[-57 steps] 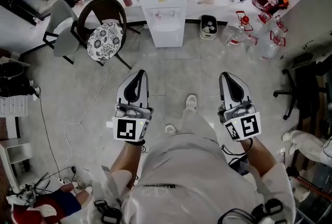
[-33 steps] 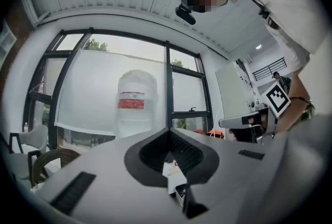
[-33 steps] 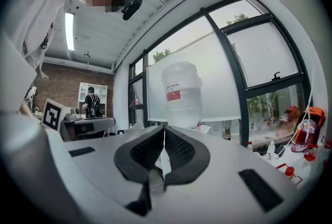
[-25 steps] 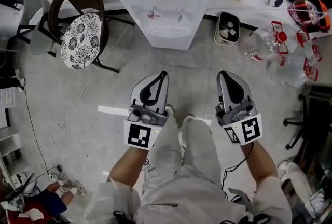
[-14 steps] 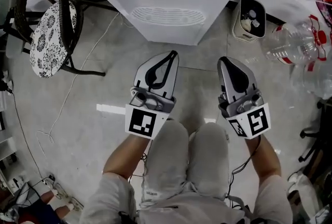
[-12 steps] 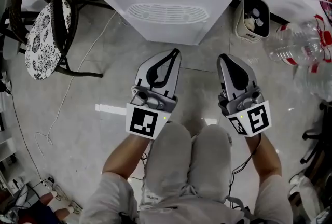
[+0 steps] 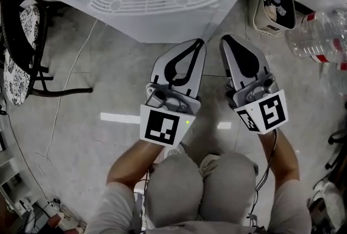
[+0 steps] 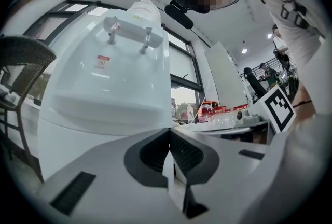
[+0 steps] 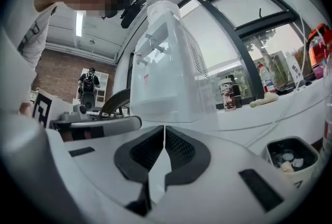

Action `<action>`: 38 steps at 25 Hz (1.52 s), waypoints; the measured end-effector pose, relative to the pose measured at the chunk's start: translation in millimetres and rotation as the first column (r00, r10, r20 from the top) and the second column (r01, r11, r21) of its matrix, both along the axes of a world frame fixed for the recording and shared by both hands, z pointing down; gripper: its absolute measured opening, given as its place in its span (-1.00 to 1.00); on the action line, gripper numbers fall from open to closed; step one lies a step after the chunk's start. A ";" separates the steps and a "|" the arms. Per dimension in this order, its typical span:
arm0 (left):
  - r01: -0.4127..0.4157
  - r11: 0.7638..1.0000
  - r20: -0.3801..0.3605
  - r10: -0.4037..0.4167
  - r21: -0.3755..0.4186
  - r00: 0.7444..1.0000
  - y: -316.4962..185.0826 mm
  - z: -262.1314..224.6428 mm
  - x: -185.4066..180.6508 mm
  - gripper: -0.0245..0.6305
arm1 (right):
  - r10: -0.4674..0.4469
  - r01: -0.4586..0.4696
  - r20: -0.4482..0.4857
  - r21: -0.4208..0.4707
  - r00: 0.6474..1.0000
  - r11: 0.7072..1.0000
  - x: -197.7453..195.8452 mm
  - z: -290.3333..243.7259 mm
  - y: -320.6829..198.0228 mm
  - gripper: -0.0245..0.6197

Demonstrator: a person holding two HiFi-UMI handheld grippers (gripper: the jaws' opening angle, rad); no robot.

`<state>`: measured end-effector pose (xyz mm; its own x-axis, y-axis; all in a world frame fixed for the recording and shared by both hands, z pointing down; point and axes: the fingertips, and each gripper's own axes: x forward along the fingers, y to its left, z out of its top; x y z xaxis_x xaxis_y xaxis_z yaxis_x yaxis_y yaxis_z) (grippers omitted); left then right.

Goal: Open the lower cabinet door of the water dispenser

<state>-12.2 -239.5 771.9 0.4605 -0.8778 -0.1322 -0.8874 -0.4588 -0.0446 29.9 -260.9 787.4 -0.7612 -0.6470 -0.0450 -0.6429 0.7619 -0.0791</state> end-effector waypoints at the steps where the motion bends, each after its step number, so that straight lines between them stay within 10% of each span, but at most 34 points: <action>1: 0.002 1.000 0.001 -0.002 -0.002 1.000 -4.2 6.4 1.8 -0.92 | 0.009 -0.009 0.002 0.002 1.000 1.000 0.7 5.1 -2.9 -0.87; 17: -0.002 1.000 0.010 0.002 -0.007 1.000 -38.6 42.8 27.4 -0.92 | -0.027 0.026 0.026 0.027 0.999 0.999 -0.3 40.5 -27.6 -0.86; 24: 0.026 1.000 0.023 -0.026 0.000 0.999 -37.1 41.8 11.4 -0.92 | -0.106 0.106 -0.009 0.019 0.994 0.994 -1.9 49.2 -40.3 -0.24; 38: -0.011 1.000 0.026 0.010 0.027 1.000 -22.0 38.6 15.4 -0.92 | -0.095 0.097 -0.033 0.052 0.995 0.994 -15.2 58.1 -69.3 -0.12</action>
<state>3.3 -261.4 810.5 0.4733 -0.8691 -0.1438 -0.8809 -0.4665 -0.0798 14.8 -330.2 845.5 -0.8214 -0.5678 -0.0535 -0.5678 0.8230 -0.0178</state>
